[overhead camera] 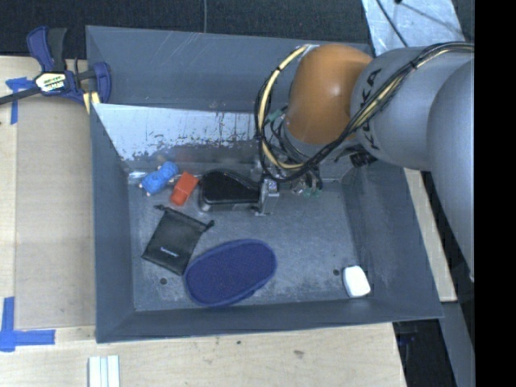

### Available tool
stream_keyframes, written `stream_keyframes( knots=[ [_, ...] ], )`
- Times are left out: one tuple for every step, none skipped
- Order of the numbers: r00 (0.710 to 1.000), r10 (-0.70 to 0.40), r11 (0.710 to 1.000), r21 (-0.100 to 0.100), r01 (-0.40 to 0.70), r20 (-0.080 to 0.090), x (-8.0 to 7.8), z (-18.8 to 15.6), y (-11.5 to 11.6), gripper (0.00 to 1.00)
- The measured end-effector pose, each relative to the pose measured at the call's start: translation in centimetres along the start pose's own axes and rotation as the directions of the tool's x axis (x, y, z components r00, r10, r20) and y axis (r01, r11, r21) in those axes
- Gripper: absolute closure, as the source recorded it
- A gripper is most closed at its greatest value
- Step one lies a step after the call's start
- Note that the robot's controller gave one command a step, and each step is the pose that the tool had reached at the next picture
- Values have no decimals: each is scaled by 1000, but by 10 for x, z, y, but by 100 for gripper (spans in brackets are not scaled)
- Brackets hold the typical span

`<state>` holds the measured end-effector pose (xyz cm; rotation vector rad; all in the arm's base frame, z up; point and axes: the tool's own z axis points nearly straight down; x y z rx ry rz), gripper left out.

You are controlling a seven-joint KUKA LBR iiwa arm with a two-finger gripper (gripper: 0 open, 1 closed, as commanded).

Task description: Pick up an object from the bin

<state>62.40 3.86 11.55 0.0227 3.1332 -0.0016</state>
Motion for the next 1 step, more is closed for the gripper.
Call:
stream_keyframes(
  knots=[
    [999, 39, 999, 1, -39, -9, 54, -127, -24, 100]
  ],
)
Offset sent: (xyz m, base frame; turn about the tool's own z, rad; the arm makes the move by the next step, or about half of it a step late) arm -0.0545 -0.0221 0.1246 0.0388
